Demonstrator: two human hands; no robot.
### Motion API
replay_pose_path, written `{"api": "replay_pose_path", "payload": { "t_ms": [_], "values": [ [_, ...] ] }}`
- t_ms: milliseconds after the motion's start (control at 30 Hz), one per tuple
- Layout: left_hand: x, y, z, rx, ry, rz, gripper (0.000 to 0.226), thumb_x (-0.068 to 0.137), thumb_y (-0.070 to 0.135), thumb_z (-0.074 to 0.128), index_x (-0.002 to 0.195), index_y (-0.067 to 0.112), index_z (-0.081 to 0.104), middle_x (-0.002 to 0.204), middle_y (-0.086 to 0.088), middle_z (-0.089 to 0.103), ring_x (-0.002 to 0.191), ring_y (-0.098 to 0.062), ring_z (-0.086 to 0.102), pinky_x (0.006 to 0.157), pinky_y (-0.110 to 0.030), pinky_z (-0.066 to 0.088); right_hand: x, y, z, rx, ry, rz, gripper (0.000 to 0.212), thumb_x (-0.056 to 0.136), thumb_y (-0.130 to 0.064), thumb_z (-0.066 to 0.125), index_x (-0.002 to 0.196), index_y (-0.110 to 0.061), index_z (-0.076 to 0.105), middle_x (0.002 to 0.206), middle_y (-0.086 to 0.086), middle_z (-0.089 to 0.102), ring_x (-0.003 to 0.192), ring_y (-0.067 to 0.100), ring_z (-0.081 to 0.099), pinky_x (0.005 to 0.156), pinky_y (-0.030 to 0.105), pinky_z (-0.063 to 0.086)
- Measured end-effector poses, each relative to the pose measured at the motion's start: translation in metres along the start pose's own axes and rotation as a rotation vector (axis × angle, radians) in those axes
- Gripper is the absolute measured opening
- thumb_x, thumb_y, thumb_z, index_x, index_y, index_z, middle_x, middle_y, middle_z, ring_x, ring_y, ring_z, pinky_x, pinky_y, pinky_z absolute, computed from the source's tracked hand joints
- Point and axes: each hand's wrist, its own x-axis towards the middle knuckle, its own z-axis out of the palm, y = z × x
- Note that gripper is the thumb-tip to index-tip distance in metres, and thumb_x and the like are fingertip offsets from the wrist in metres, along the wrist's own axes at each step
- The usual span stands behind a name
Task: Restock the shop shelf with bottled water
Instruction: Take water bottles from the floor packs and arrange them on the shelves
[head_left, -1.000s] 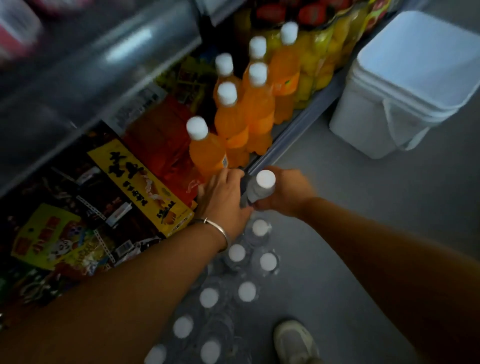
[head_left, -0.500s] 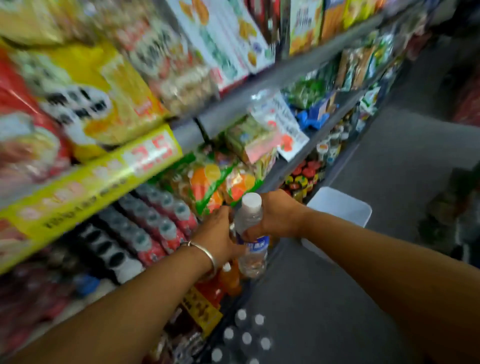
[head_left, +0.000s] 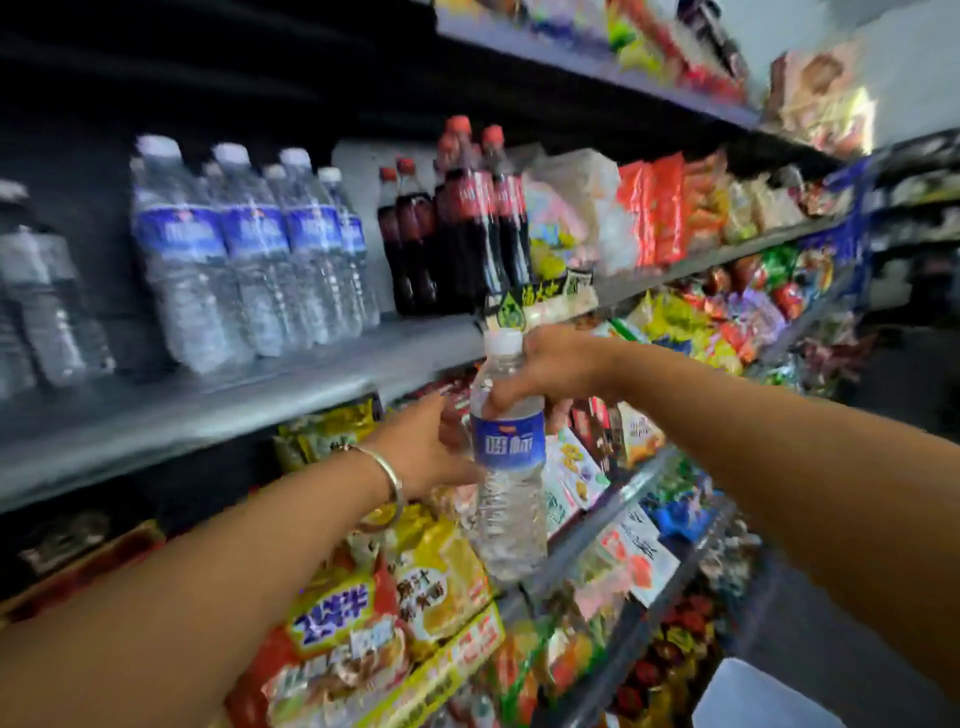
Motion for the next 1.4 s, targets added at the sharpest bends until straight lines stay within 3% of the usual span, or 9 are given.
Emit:
{"api": "replay_pose_path", "payload": {
  "t_ms": [133, 267, 467, 567, 700, 800, 967, 1133, 1400],
  "values": [
    [0.016, 0.021, -0.067, -0.017, 0.121, -0.004, 0.049, 0.069, 0.015, 0.08, 0.103, 0.012, 0.044, 0.091, -0.005, 0.058, 0.087, -0.021, 0.058, 0.089, -0.04, 0.051, 0.032, -0.05, -0.049, 0.036, 0.079, -0.07, 0.022, 0.074, -0.023, 0.073, 0.071, -0.002, 0.066, 0.058, 0.006, 0.06, 0.056, 0.025, 0.06, 0.052, 0.031, 0.055],
    [0.037, 0.031, -0.118, -0.015, 0.229, 0.01, 0.047, 0.07, 0.017, 0.079, 0.105, 0.01, 0.049, 0.085, 0.0, 0.059, 0.085, -0.02, 0.06, 0.089, -0.037, 0.051, 0.067, -0.088, -0.091, 0.082, 0.144, -0.172, 0.02, 0.077, -0.026, 0.069, 0.077, -0.007, 0.066, 0.066, 0.009, 0.062, 0.057, 0.023, 0.062, 0.047, 0.026, 0.052],
    [0.074, 0.027, -0.158, -0.047, 0.328, 0.0, 0.033, 0.072, 0.017, 0.078, 0.089, 0.018, 0.05, 0.09, -0.005, 0.065, 0.083, -0.02, 0.062, 0.09, -0.037, 0.052, 0.129, -0.115, -0.129, 0.172, 0.179, -0.258, 0.032, 0.072, -0.031, 0.072, 0.085, -0.002, 0.07, 0.069, 0.011, 0.061, 0.062, 0.026, 0.059, 0.056, 0.028, 0.051],
    [0.092, 0.014, -0.163, 0.001, 0.339, -0.061, 0.031, 0.072, 0.023, 0.078, 0.086, 0.021, 0.051, 0.089, -0.003, 0.066, 0.086, -0.021, 0.064, 0.088, -0.036, 0.052, 0.159, -0.119, -0.133, 0.141, 0.167, -0.279, 0.021, 0.073, -0.03, 0.072, 0.075, -0.01, 0.067, 0.063, 0.005, 0.06, 0.057, 0.021, 0.059, 0.049, 0.025, 0.05],
    [0.115, -0.002, -0.161, 0.054, 0.342, -0.131, 0.024, 0.074, 0.022, 0.077, 0.078, 0.02, 0.053, 0.071, 0.002, 0.06, 0.074, -0.018, 0.059, 0.083, -0.036, 0.052, 0.197, -0.119, -0.13, 0.113, 0.127, -0.283, 0.034, 0.071, -0.032, 0.073, 0.091, -0.005, 0.069, 0.075, 0.007, 0.064, 0.064, 0.021, 0.063, 0.051, 0.027, 0.054],
    [0.128, -0.01, -0.157, 0.083, 0.332, -0.187, 0.02, 0.078, 0.019, 0.073, 0.08, 0.015, 0.054, 0.075, -0.005, 0.066, 0.073, -0.021, 0.065, 0.076, -0.036, 0.057, 0.223, -0.115, -0.121, 0.099, 0.086, -0.273, 0.04, 0.069, -0.032, 0.075, 0.097, -0.004, 0.069, 0.077, 0.009, 0.065, 0.068, 0.023, 0.064, 0.054, 0.029, 0.055],
    [0.145, -0.024, -0.149, 0.087, 0.298, -0.277, 0.021, 0.082, 0.014, 0.069, 0.075, 0.015, 0.05, 0.073, -0.013, 0.064, 0.064, -0.025, 0.064, 0.064, -0.034, 0.057, 0.255, -0.108, -0.103, 0.072, 0.073, -0.263, 0.031, 0.069, -0.031, 0.077, 0.08, -0.005, 0.065, 0.066, 0.007, 0.058, 0.061, 0.023, 0.06, 0.06, 0.035, 0.058],
    [0.153, -0.03, -0.147, 0.058, 0.286, -0.333, 0.019, 0.084, 0.01, 0.067, 0.072, 0.012, 0.052, 0.061, -0.009, 0.063, 0.049, -0.015, 0.06, 0.049, -0.025, 0.054, 0.274, -0.105, -0.096, 0.111, 0.028, -0.273, 0.03, 0.073, -0.033, 0.075, 0.08, -0.008, 0.062, 0.069, 0.007, 0.058, 0.057, 0.02, 0.06, 0.062, 0.034, 0.058],
    [0.161, -0.033, -0.145, -0.005, 0.297, -0.375, 0.017, 0.084, 0.004, 0.064, 0.077, 0.011, 0.051, 0.068, -0.015, 0.063, 0.059, -0.025, 0.061, 0.061, -0.036, 0.056, 0.286, -0.1, -0.093, 0.162, 0.0, -0.278, 0.041, 0.078, -0.037, 0.073, 0.099, -0.006, 0.054, 0.085, 0.008, 0.057, 0.065, 0.02, 0.059, 0.06, 0.033, 0.058]
  ]
}}
